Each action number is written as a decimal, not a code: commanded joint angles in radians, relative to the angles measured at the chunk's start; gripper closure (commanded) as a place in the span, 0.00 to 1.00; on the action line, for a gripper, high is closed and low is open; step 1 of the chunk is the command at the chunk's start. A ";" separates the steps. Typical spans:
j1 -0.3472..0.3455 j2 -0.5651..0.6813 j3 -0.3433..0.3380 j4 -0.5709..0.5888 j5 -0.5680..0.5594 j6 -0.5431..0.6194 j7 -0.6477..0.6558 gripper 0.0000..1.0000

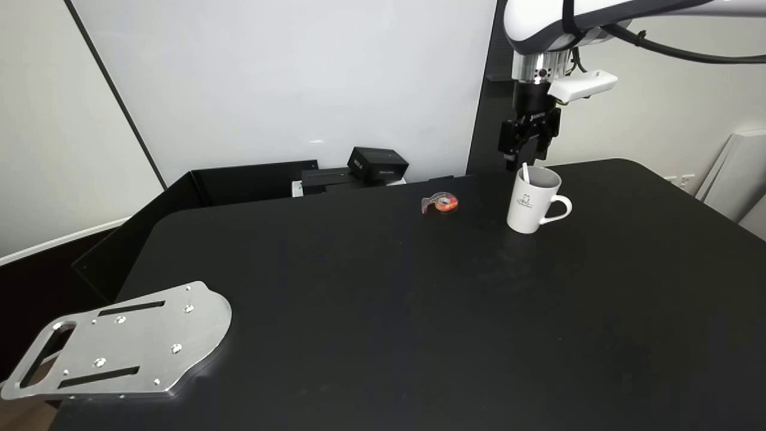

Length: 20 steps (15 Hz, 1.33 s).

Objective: Take the spoon out of the mug and put it on the table

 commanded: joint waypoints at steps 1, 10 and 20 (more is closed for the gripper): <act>-0.004 0.031 0.004 0.066 0.008 -0.019 -0.004 0.00; -0.004 0.031 0.004 0.067 0.006 -0.016 -0.004 0.75; -0.003 0.024 0.002 0.070 0.005 -0.021 -0.002 0.97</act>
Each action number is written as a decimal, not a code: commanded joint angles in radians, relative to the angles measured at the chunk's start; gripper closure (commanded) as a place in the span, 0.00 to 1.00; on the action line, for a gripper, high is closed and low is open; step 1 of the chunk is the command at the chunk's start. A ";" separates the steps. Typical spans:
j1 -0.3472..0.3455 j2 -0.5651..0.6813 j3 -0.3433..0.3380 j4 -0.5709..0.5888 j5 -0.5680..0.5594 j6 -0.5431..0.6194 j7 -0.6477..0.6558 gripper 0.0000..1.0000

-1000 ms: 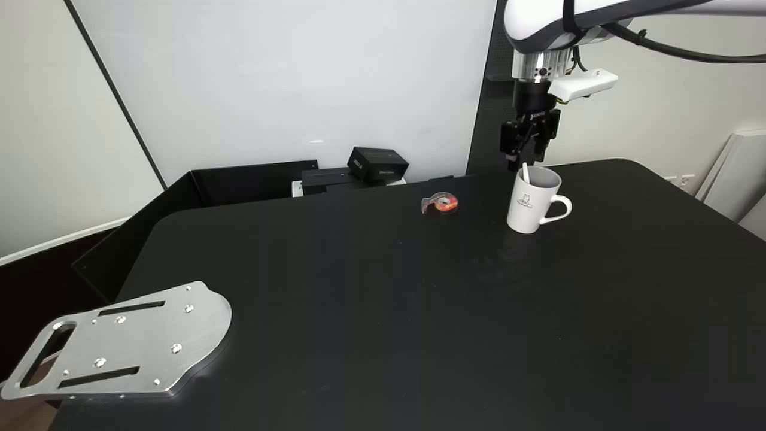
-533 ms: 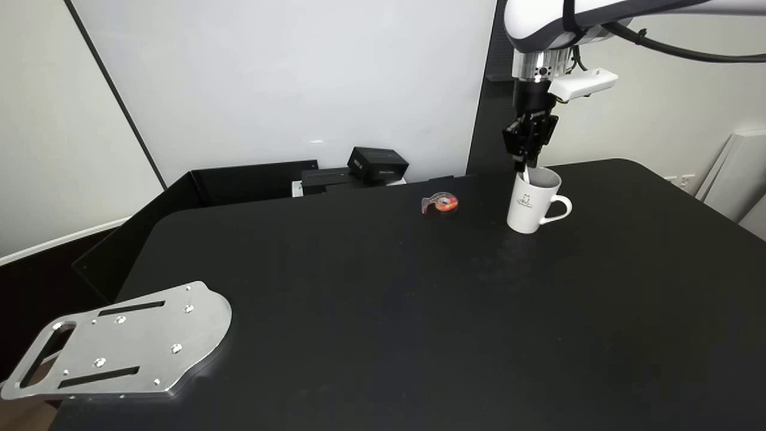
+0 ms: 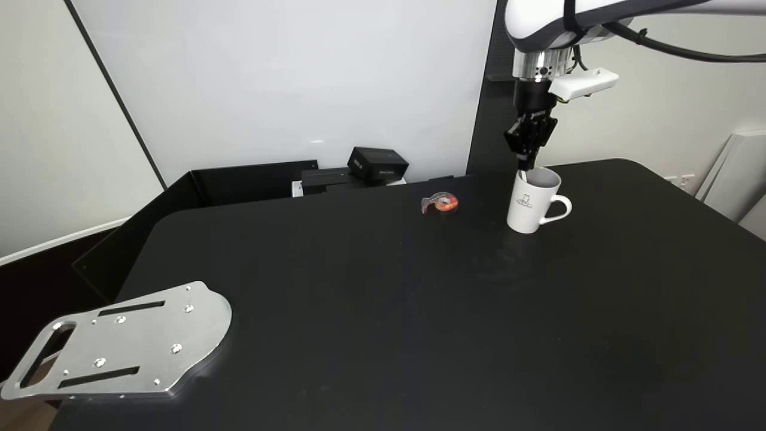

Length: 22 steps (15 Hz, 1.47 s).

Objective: Take the spoon out of the mug and put it on the table

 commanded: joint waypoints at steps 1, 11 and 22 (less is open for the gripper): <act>0.001 0.018 0.001 0.066 0.003 -0.022 0.000 0.97; 0.029 -0.053 -0.004 0.099 -0.002 -0.065 0.023 0.97; 0.069 -0.163 -0.018 0.107 -0.018 -0.123 0.039 0.97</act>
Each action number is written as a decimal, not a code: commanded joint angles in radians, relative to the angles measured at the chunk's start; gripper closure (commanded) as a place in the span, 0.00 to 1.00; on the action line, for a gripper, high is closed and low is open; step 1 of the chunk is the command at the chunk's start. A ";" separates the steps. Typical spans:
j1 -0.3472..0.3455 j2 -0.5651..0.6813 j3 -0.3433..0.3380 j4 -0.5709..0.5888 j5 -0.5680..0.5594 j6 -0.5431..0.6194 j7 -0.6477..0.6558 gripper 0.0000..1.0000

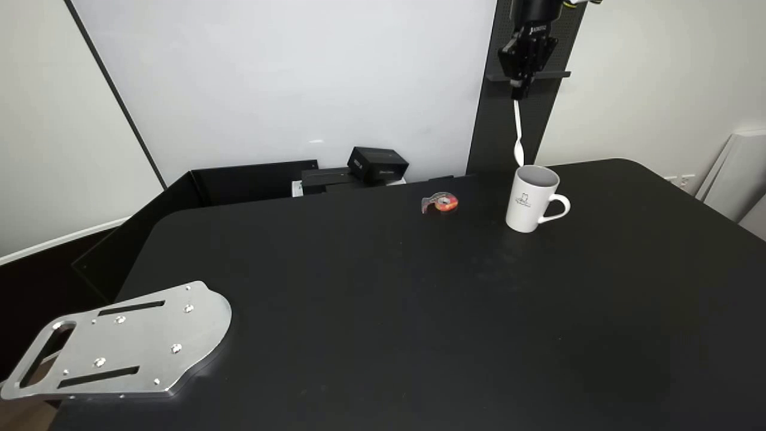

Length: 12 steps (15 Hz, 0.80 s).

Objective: Take the spoon out of the mug and put it on the table

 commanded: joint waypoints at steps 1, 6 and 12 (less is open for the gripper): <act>0.017 -0.034 -0.012 0.013 -0.011 -0.033 0.030 0.97; 0.035 -0.032 -0.010 -0.002 -0.004 -0.050 0.067 0.97; 0.060 0.013 -0.004 -0.023 0.010 -0.073 0.184 0.97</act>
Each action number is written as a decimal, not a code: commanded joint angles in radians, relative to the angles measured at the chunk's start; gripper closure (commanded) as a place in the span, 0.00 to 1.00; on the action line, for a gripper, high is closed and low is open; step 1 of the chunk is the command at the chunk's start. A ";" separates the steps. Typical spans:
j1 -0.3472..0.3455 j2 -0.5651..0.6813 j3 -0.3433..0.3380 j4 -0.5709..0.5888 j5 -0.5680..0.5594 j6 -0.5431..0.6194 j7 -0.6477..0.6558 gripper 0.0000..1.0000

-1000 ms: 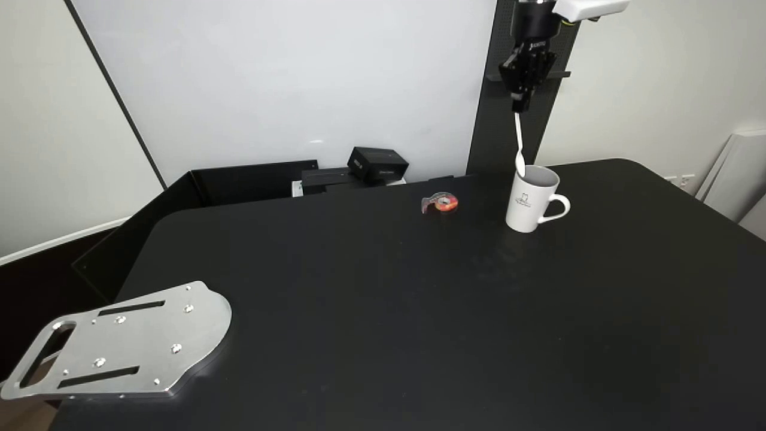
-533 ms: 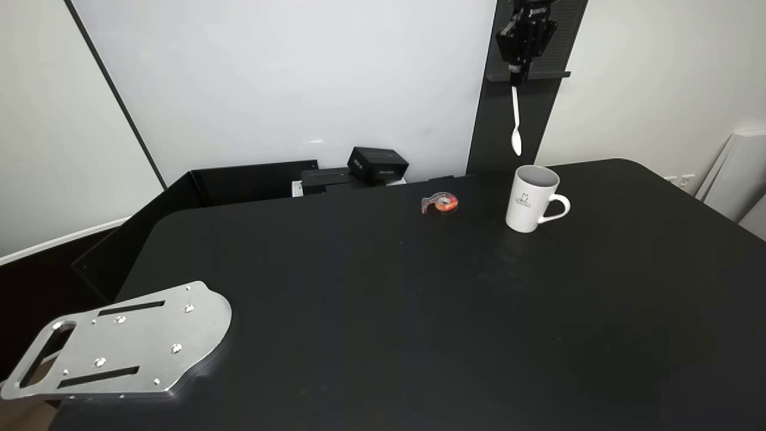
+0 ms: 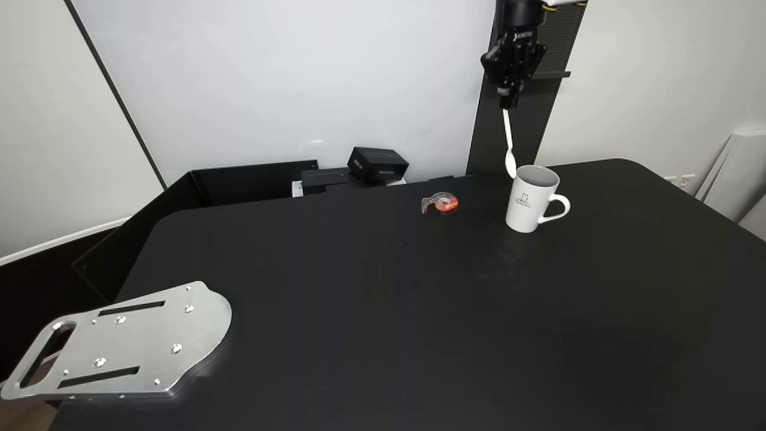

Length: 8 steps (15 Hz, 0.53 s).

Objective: Take the spoon out of the mug and put it on the table

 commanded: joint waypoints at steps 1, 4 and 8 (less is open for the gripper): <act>0.016 0.024 -0.002 -0.012 0.010 -0.022 0.090 0.97; 0.020 0.052 0.005 -0.023 0.026 -0.035 0.148 0.97; 0.021 0.084 0.009 -0.032 0.046 -0.062 0.189 0.97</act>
